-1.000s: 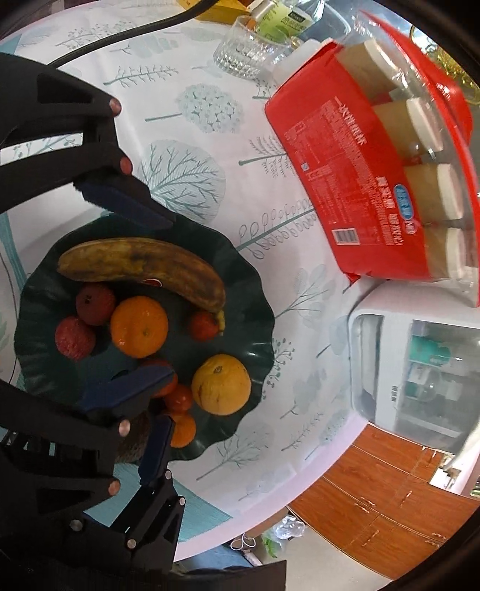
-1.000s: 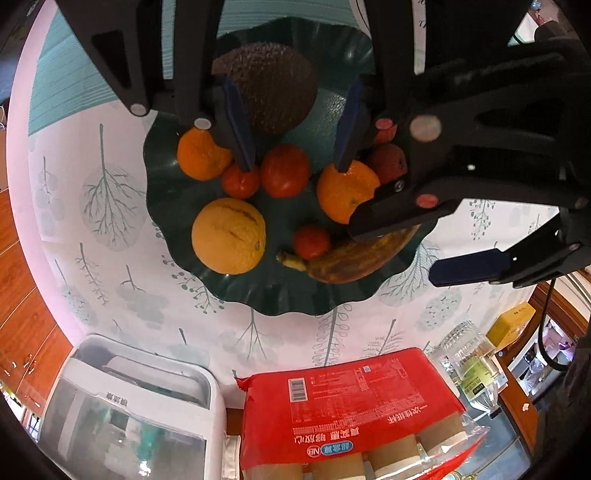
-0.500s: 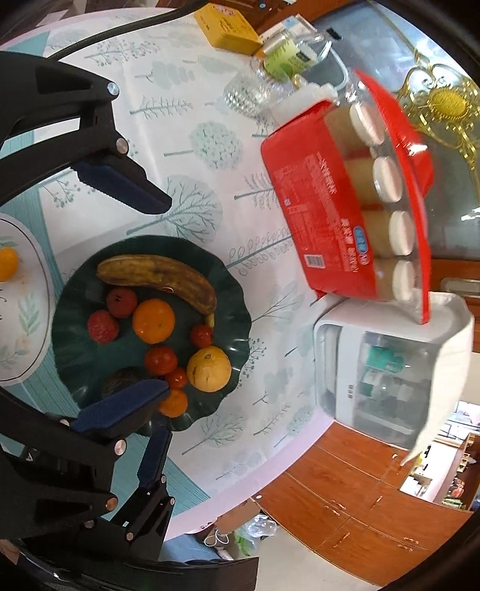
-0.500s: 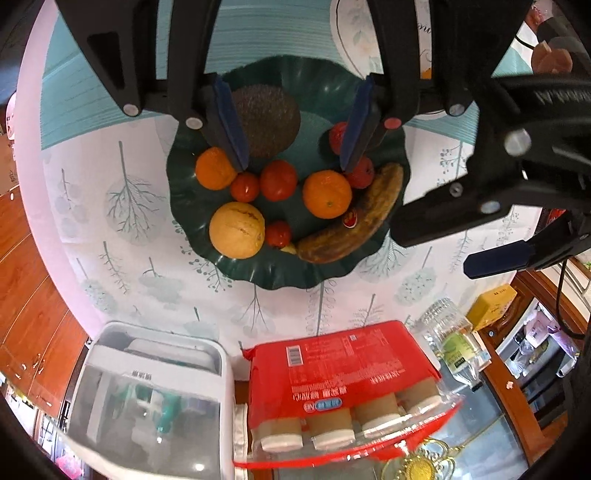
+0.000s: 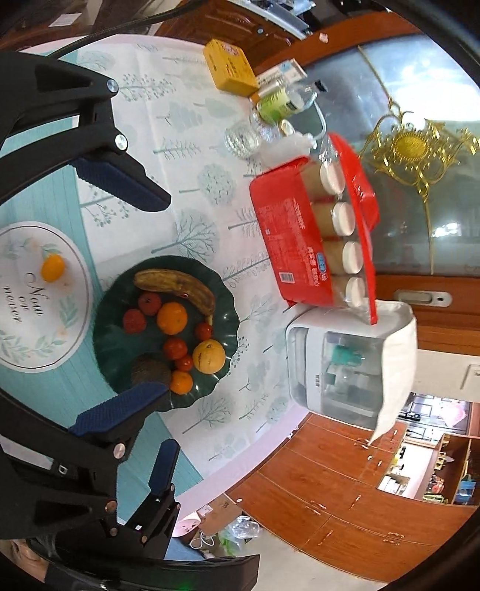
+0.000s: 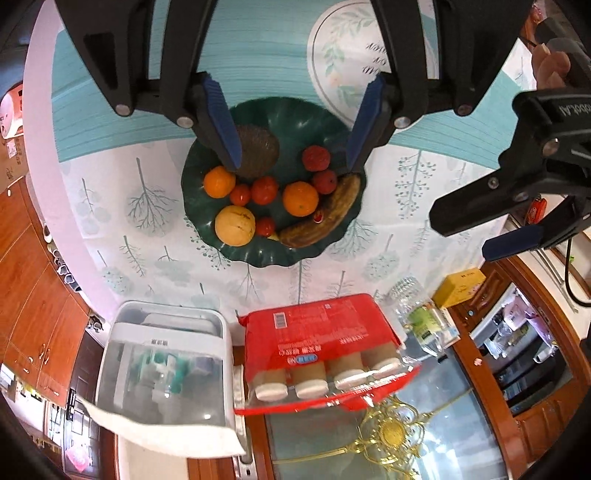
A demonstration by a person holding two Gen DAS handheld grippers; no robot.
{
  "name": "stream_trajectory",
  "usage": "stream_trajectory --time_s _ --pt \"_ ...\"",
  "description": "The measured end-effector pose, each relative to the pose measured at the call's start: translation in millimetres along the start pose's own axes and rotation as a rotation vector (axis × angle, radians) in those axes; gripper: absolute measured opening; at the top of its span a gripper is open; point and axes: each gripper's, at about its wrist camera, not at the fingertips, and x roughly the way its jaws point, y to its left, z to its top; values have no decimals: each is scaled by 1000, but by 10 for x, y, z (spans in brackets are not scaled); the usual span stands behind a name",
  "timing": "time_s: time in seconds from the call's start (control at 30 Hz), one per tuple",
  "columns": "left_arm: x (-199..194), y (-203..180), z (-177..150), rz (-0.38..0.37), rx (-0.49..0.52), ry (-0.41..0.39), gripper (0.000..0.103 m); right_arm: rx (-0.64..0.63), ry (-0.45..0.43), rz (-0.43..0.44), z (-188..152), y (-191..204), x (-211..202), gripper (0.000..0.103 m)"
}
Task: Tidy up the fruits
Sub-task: 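Withdraw both open tools from the green plate back toward the white plate, then close the right tool around the yellow orange on the white plate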
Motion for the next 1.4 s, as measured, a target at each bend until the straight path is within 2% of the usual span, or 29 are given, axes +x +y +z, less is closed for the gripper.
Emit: stream_trajectory --time_s 0.27,0.63,0.93,1.07,1.17,1.4 --pt "-464 0 -388 38 -30 -37 96 -18 -24 33 -242 119 -289 63" --pt "-708 200 -968 84 -96 -40 96 -59 -16 63 -520 270 -363 63" --pt "-495 452 -1405 114 -148 12 96 -136 9 82 -679 526 -115 63" --pt "-328 533 -1582 156 -148 45 96 -184 27 96 -775 696 52 63" --pt "-204 592 -1655 190 -144 65 96 -210 49 101 -824 810 203 63" --pt "49 790 -1745 218 -154 104 96 -228 112 113 -877 983 612 63"
